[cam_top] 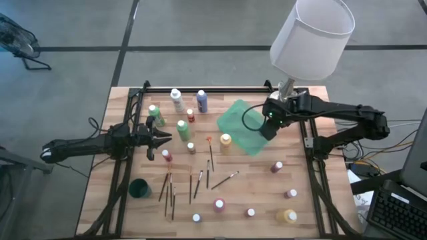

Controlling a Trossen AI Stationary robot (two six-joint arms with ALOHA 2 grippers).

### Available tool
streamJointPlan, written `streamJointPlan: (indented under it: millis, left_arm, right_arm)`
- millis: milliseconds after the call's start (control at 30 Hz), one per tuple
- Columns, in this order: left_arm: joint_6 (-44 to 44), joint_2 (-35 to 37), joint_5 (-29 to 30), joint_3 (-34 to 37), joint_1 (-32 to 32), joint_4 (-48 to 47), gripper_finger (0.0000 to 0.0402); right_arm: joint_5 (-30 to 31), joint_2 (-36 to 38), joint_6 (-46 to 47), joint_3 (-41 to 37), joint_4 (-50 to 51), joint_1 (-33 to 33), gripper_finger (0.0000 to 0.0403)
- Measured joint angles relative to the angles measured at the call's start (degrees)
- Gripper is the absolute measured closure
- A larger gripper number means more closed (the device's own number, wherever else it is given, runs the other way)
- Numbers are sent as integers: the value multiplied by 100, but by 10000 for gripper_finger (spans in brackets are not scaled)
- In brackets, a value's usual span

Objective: Pick & Place Paint Supplies
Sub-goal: Put the big blue paint bottle into the green bin

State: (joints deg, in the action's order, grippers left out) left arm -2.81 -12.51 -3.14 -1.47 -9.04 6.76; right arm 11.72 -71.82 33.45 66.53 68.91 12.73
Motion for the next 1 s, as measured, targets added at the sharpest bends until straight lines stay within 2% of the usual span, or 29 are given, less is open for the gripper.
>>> streamJointPlan:
  millis: [400,833,1000]
  left_arm:
    - [-1,0,0,0,2,0,326]
    - [-1,2,0,1,1,0,326]
    - [0,1,0,0,1,2,326]
  right_arm:
    - [-212,228,-26,-856,-631,281,287]
    - [23,386,-226,-901,-596,625,287]
    - [25,346,-262,-899,-639,626,266]
